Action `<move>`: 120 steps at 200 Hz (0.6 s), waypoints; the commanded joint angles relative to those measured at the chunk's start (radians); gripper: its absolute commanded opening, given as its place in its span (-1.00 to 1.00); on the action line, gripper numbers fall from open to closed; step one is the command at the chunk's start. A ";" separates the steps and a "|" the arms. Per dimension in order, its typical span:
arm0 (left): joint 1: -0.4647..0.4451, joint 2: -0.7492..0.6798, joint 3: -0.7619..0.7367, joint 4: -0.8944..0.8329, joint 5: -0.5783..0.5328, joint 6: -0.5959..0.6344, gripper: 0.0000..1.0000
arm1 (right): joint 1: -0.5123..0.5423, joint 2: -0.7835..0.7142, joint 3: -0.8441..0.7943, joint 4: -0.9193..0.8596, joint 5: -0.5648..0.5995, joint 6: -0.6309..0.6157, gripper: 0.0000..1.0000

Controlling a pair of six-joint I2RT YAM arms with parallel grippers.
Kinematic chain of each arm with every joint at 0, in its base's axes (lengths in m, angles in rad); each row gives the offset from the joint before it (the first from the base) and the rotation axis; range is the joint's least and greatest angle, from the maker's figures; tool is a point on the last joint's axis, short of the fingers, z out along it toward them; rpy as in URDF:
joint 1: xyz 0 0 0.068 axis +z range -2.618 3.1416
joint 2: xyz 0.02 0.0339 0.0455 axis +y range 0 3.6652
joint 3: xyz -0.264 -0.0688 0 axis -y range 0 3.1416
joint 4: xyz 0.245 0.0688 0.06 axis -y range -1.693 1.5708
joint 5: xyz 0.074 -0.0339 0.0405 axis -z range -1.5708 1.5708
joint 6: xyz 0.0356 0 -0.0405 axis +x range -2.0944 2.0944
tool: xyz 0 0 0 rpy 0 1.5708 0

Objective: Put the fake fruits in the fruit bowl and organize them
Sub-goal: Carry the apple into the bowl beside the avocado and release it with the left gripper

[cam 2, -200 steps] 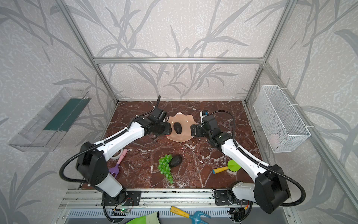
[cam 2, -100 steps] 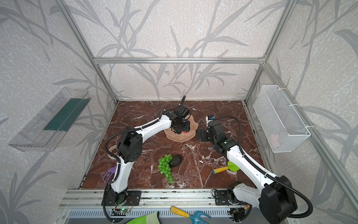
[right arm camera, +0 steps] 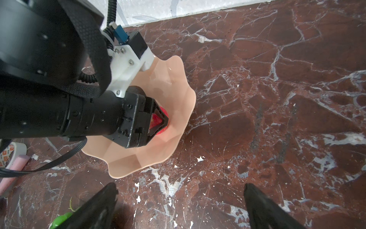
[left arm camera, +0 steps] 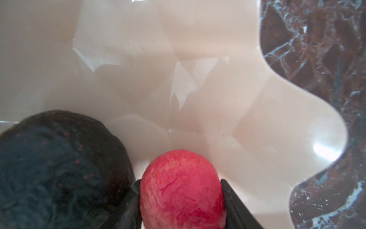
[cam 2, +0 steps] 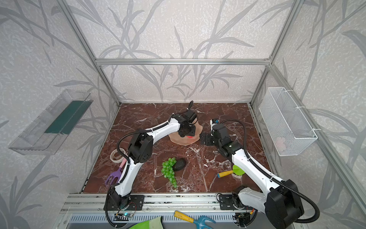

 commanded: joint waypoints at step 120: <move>0.010 -0.244 -0.061 -0.021 -0.143 -0.034 0.42 | 0.001 -0.031 -0.030 -0.048 -0.058 0.053 0.99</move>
